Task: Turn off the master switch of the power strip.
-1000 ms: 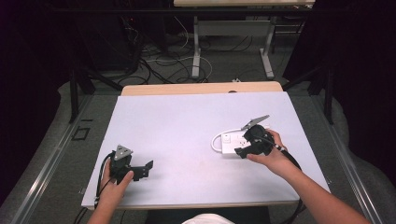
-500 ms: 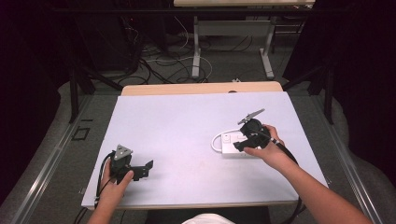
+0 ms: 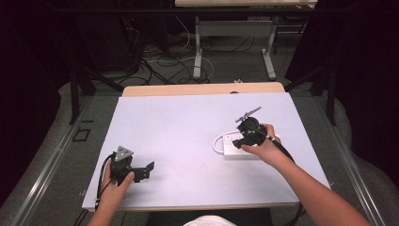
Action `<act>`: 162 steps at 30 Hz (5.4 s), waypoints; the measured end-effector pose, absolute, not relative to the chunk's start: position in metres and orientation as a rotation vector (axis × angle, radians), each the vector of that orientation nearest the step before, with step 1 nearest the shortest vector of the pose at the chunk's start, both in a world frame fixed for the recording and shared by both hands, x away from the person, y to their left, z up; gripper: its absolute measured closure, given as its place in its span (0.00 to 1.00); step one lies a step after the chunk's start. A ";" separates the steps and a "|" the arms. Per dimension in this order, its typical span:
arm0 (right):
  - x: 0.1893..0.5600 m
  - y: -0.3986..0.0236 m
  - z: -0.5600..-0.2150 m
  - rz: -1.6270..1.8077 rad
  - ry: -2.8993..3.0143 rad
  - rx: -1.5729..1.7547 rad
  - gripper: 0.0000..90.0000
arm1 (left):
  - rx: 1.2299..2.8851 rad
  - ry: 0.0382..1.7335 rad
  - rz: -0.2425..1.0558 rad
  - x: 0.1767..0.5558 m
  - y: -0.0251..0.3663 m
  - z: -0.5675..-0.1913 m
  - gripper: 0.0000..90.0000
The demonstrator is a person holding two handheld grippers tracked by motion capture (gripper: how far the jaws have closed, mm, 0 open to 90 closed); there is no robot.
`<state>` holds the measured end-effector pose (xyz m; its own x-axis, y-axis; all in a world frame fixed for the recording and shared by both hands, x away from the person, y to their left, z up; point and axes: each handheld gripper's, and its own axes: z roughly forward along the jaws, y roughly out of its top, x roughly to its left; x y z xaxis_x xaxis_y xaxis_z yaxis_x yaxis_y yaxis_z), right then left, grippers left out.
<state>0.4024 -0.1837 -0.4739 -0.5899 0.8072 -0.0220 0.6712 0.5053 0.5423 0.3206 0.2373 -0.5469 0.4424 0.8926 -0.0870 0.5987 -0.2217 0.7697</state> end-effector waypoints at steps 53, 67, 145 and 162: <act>0.447 -0.152 -0.511 0.682 2.492 1.330 1.00 | 1.938 1.260 0.492 0.321 0.239 -0.548 0.00; 0.446 -0.152 -0.514 0.701 2.482 1.328 1.00 | 1.940 1.259 0.489 0.321 0.239 -0.548 0.00; 0.390 -0.185 -0.497 0.948 2.335 1.281 0.44 | 1.918 1.272 0.484 0.322 0.240 -0.549 0.00; 0.351 -0.218 -0.489 0.982 2.248 1.212 0.00 | 1.917 1.274 0.479 0.321 0.240 -0.549 0.00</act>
<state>0.3514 -0.2185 -0.4888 -0.5424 0.8399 -0.0189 0.5570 0.3763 0.7404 0.3215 0.2400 -0.5486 0.4290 0.8976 -0.1019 0.6079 -0.2034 0.7675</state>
